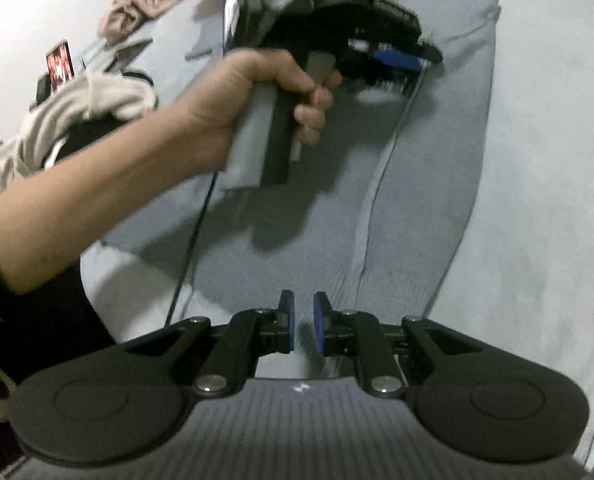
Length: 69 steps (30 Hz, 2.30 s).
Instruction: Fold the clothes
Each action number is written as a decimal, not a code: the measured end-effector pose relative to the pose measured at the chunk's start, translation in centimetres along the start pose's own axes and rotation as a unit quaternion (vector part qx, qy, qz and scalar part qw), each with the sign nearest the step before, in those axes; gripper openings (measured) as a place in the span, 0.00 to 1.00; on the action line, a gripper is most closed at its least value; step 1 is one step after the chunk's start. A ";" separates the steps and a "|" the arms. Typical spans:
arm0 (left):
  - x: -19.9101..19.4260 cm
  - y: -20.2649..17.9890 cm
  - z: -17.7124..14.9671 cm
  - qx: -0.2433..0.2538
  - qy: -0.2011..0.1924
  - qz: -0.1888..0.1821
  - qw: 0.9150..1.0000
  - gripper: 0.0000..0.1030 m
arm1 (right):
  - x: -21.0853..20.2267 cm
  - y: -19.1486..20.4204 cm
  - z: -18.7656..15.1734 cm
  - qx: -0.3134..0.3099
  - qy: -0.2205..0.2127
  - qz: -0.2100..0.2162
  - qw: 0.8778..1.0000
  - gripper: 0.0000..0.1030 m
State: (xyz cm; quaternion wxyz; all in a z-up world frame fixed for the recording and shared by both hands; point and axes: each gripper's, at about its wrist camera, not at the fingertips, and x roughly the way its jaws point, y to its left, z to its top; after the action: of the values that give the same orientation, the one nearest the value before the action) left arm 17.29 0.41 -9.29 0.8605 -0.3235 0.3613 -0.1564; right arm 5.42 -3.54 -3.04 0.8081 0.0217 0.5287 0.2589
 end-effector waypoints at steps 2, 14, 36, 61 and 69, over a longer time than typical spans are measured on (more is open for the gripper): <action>0.4 0.1 0.3 -0.004 -0.010 0.005 1.000 0.24 | -0.3 -0.5 0.5 0.006 -0.020 -0.003 1.000 0.16; 1.3 1.3 1.7 -0.022 -0.080 0.059 0.995 0.21 | 1.7 -4.7 3.4 0.087 -0.084 -0.016 0.993 0.16; -10.4 3.8 4.9 0.080 -0.063 0.190 0.976 0.62 | 4.9 -1.0 10.1 0.048 -0.103 -0.034 0.993 0.46; -19.4 14.8 11.5 -0.001 -0.140 0.285 0.948 0.87 | 12.8 5.7 18.6 0.050 -0.167 -0.020 0.985 0.60; -18.4 17.2 11.9 -0.032 -0.164 0.269 0.948 0.77 | 14.9 5.7 20.1 0.017 -0.219 -0.064 0.973 0.60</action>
State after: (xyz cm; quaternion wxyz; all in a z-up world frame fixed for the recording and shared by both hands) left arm 13.86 27.72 -4.96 0.9069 -0.2629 0.2941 0.1482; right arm 25.11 12.80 -4.97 0.9186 0.0578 0.3433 0.1871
